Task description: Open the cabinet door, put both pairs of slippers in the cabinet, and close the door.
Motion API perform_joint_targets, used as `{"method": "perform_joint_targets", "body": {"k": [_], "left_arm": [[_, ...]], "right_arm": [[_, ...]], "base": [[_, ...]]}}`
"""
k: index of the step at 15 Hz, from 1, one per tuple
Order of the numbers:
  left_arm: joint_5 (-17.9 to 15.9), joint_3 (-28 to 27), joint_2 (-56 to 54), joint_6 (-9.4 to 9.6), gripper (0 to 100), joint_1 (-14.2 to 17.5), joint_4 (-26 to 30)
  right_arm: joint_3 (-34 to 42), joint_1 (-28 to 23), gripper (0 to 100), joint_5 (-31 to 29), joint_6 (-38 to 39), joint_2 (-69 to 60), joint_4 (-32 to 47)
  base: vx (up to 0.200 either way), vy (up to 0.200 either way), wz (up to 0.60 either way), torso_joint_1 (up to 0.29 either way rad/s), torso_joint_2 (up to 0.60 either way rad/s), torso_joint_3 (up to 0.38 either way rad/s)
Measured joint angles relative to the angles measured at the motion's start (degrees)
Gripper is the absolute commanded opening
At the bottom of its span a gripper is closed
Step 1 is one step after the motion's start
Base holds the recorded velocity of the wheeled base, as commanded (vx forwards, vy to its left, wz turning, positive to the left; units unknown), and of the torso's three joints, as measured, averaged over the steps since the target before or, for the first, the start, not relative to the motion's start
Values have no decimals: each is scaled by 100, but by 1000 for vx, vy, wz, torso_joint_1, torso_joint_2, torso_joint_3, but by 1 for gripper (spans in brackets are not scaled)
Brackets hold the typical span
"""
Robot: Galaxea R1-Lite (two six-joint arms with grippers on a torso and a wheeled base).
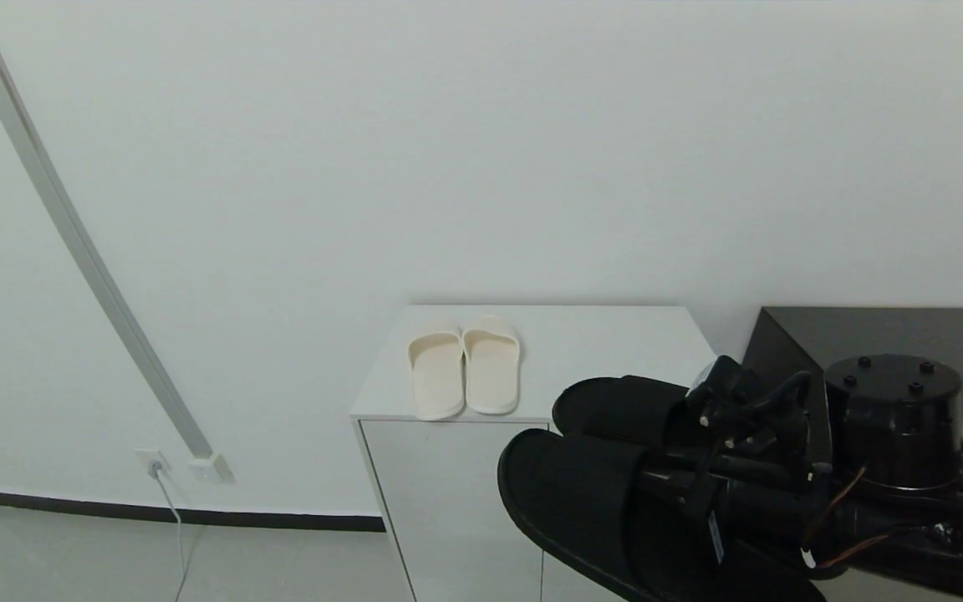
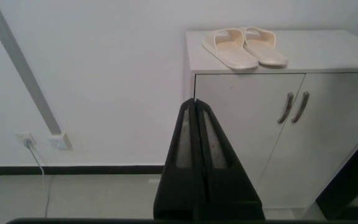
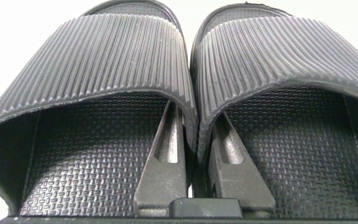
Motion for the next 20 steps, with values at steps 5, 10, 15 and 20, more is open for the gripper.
{"method": "perform_joint_targets", "body": {"k": [5,10,15,20], "left_arm": [[0,7,0,-11,0,2,0],[-5,2,0,-12,100,-2,0],[0,0,0,-26,100,2,0],[0,0,0,-48,100,-2,0]], "right_arm": [[160,54,0,5,0,-157,0],[171,65,0,9,0,-108,-13],[177,61,0,9,-2,-63,-33],[193,69,0,9,-13,-30,-33]], "base": [[0,0,0,0,0,0],[0,0,0,-79,186,96],[0,0,0,-155,348,187],[0,0,0,-161,369,204]]}}
